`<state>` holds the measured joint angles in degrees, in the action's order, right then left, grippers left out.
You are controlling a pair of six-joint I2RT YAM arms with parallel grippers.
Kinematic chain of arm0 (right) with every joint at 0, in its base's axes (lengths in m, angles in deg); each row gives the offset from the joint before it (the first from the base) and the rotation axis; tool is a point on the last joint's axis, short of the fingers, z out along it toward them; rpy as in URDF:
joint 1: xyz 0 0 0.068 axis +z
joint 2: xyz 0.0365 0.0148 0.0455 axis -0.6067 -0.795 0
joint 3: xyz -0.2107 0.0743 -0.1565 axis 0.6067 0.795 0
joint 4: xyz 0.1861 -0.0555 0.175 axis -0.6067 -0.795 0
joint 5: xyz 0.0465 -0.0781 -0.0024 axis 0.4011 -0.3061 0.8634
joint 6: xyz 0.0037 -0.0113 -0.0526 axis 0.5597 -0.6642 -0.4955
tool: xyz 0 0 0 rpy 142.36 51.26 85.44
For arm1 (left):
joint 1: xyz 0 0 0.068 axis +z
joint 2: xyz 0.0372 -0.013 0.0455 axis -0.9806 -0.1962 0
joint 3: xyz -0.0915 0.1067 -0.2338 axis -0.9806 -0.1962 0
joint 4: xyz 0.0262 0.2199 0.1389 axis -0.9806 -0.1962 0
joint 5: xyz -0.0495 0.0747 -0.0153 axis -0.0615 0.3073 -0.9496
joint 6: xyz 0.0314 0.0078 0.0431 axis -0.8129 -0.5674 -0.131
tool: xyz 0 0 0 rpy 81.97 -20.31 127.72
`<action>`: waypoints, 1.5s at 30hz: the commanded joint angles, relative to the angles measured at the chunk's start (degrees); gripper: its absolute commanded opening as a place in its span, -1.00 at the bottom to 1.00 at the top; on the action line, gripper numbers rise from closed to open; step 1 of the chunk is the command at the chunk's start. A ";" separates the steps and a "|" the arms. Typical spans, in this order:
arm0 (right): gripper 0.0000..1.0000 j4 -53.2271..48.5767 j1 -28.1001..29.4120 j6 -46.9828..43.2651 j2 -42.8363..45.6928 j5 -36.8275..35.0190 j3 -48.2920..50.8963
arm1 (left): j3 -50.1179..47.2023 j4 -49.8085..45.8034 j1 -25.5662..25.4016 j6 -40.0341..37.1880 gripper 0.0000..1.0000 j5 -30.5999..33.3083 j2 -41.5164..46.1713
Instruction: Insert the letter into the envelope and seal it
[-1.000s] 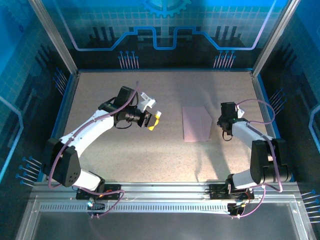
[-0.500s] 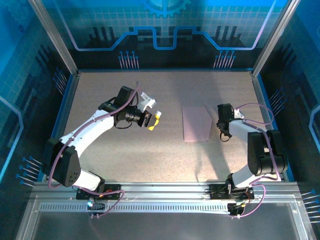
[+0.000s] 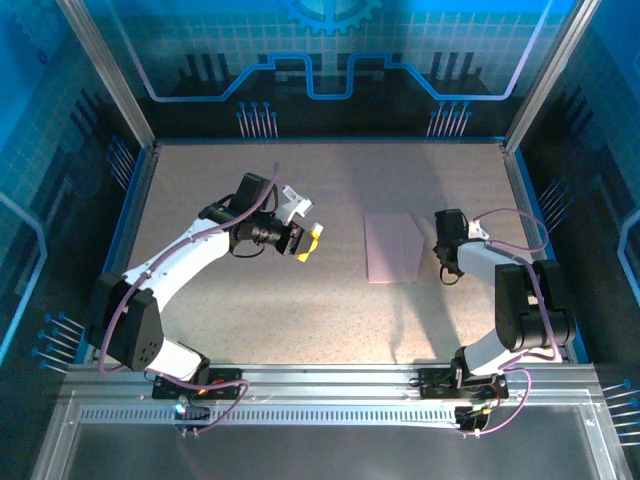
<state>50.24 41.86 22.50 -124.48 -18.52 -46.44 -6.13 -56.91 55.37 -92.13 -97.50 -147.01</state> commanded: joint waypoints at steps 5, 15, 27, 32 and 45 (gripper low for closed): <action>0.15 -1.12 2.22 -0.25 9.94 0.76 -0.88 | 0.79 -0.05 0.09 0.60 -1.00 -1.11 0.23; 0.77 -5.76 5.53 -10.06 18.56 14.95 -6.43 | 3.49 2.71 0.09 6.07 -1.00 -1.79 0.55; 0.99 -6.23 11.90 -20.40 26.94 25.29 -10.47 | 1.83 23.52 0.10 31.71 -1.00 3.39 4.48; 1.00 -12.41 15.40 -22.47 26.50 29.83 -14.34 | -0.49 28.77 0.04 38.86 -1.00 5.22 6.28; 0.70 -25.43 37.76 -29.66 17.75 19.17 -28.57 | -1.93 26.42 -1.83 50.49 -1.00 20.67 9.22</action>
<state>28.30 77.12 -5.15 -104.57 2.31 -72.84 -8.43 -30.05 54.74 -45.40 -81.81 -139.79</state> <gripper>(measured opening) 0.855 0.229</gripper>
